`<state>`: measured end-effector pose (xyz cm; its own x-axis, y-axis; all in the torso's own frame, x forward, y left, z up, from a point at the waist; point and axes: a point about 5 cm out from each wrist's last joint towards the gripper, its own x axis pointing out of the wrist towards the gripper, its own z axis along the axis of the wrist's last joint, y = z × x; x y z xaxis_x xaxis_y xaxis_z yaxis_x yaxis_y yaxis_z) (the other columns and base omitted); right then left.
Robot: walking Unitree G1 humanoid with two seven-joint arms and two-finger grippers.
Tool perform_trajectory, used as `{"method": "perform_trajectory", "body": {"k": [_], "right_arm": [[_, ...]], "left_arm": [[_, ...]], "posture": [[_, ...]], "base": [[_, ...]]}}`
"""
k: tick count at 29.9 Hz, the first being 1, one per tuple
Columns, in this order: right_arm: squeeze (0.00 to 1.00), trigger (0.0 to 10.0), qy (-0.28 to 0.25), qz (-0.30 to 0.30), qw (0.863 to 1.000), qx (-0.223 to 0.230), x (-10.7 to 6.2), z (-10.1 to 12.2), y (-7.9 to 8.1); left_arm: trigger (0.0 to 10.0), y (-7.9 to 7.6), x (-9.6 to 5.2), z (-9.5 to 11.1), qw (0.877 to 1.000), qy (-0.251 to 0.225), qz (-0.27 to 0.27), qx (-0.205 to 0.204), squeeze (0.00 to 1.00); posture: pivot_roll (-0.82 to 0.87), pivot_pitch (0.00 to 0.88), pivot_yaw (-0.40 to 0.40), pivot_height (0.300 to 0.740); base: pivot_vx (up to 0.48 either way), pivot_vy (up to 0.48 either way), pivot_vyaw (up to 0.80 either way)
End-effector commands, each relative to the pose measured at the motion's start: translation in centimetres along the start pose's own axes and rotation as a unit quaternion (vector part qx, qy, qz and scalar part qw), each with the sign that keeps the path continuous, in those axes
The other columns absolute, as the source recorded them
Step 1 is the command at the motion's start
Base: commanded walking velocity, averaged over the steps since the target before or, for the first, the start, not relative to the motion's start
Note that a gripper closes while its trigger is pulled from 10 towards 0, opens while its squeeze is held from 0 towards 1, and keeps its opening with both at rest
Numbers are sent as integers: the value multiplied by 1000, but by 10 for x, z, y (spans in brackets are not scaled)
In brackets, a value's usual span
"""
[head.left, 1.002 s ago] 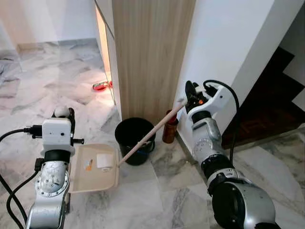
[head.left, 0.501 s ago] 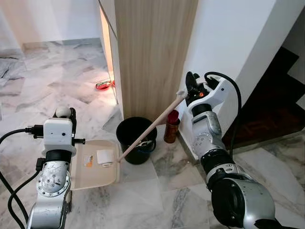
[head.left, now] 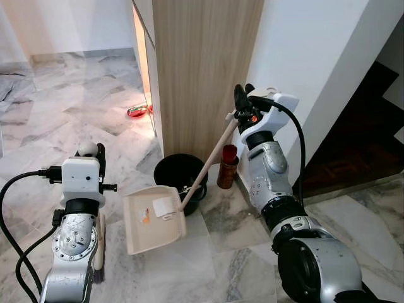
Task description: Sweep floor
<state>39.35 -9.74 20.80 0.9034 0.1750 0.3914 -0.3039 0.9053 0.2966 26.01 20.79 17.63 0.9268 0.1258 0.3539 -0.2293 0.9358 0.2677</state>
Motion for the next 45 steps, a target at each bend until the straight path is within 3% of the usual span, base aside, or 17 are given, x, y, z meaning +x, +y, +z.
{"method": "perform_trajectory", "body": {"k": [1, 22, 45], "right_arm": [[0, 10000, -64, 6, 998, 1, 13, 27, 8], [0, 10000, -177, 2, 983, -43, 24, 67, 33], [0, 10000, -180, 9, 983, -44, 23, 68, 39]], "left_arm": [[10000, 2, 2, 13, 999, -36, -1, 4, 0], [10000, 4, 1, 15, 999, -38, -1, 7, 0], [10000, 4, 0, 15, 999, -39, -2, 7, 0]], "posture": [[211, 6, -51, 740], [218, 12, -49, 740], [216, 15, -51, 740]], "base": [[0, 0, 0], [28, 0, 0], [257, 0, 0]]}}
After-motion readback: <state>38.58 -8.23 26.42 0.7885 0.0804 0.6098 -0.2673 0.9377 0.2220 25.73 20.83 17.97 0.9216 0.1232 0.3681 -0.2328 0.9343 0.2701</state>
